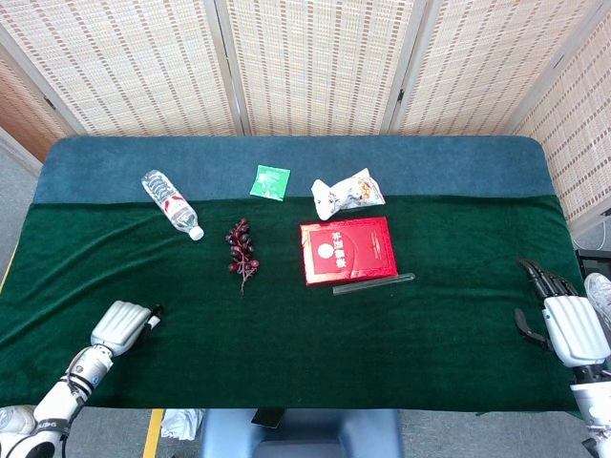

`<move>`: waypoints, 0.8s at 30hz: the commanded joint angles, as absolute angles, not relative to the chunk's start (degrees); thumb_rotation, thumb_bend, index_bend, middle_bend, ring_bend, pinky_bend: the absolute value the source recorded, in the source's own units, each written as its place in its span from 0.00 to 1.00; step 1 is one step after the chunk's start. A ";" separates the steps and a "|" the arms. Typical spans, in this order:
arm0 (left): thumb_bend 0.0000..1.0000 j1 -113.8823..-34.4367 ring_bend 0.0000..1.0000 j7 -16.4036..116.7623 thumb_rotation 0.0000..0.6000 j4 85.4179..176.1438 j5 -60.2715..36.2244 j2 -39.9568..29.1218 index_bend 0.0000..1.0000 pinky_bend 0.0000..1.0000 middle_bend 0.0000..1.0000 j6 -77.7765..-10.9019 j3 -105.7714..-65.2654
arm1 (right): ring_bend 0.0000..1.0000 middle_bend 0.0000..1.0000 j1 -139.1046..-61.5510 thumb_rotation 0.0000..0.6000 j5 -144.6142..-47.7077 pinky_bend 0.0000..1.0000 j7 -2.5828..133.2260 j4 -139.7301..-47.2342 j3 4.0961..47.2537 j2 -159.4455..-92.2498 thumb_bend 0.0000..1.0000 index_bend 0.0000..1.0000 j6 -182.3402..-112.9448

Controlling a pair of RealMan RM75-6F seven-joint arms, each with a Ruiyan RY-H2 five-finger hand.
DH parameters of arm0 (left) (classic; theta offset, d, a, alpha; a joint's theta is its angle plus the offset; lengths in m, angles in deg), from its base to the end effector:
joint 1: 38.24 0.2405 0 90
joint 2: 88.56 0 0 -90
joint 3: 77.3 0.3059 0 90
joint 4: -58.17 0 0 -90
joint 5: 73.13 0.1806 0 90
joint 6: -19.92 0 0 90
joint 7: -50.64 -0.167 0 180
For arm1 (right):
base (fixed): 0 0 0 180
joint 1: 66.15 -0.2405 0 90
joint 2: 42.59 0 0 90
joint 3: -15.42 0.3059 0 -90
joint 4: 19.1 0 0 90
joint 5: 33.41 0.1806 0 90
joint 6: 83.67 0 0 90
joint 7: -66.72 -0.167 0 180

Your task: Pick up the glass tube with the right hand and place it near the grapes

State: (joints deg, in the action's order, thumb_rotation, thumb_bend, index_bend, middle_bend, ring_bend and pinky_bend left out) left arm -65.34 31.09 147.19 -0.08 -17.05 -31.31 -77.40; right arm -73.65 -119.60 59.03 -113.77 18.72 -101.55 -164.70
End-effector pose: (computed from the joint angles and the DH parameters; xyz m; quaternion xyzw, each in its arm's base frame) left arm -0.3177 0.3030 0.0815 -0.7849 -0.3750 -0.1938 0.4536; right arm -0.3326 -0.2215 0.2264 0.5979 -0.4164 0.4091 0.5493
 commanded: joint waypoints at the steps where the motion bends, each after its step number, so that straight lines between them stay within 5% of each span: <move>1: 0.74 -65.32 0.89 30.77 1.00 147.23 -0.56 -16.91 0.35 0.79 1.00 -31.38 -77.09 | 0.18 0.13 -73.65 1.00 -119.50 0.19 58.91 -113.69 18.71 -101.61 0.56 0.03 -164.56; 24: 0.74 -60.73 0.89 32.65 1.00 150.75 -1.40 -20.57 0.37 0.79 1.00 -37.06 -73.86 | 0.19 0.13 -73.48 1.00 -120.43 0.19 59.43 -114.84 18.73 -101.34 0.56 0.00 -165.34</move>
